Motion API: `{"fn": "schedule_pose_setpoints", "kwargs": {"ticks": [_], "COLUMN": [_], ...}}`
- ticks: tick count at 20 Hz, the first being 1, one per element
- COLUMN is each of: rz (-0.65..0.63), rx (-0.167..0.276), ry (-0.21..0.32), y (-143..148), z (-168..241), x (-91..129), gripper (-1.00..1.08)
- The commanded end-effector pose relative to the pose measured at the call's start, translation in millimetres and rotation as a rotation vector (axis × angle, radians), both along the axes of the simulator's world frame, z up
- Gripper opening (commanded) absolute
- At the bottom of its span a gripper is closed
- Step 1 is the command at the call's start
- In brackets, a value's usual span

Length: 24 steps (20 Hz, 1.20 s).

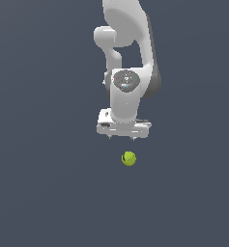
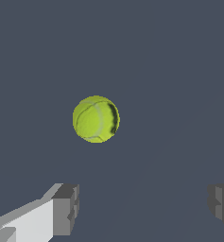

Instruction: Pick up the object and move it to a goal position.

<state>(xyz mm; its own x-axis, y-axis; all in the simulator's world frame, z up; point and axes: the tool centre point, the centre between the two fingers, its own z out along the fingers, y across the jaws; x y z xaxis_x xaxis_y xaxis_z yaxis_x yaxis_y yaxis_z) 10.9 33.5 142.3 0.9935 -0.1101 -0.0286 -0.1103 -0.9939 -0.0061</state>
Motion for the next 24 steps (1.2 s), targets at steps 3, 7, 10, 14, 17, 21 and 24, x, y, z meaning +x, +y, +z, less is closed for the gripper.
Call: {"fn": "schedule_pose_setpoints", "kwargs": {"ticks": [3, 7, 10, 14, 17, 21, 24], "rz": [-0.094, -0.195, -0.27, -0.363, -0.418, -0.474, -0.503], "rx": [-0.002, -0.004, -0.007, -0.01, -0.012, -0.014, -0.015], "ry": [-0.003, -0.007, -0.01, -0.015, -0.018, -0.021, -0.023], "y": [6.2, 12.9, 18.1, 24.7, 28.9, 33.2, 35.4], "z": [-8.5, -17.9, -25.2, -34.3, -39.9, -45.7, -48.7], "x": [9.6, 19.7, 26.9, 35.5, 40.6, 45.5, 47.9], "gripper": [1.0, 1.0, 1.0, 1.0, 1.0, 1.0, 1.0]}}
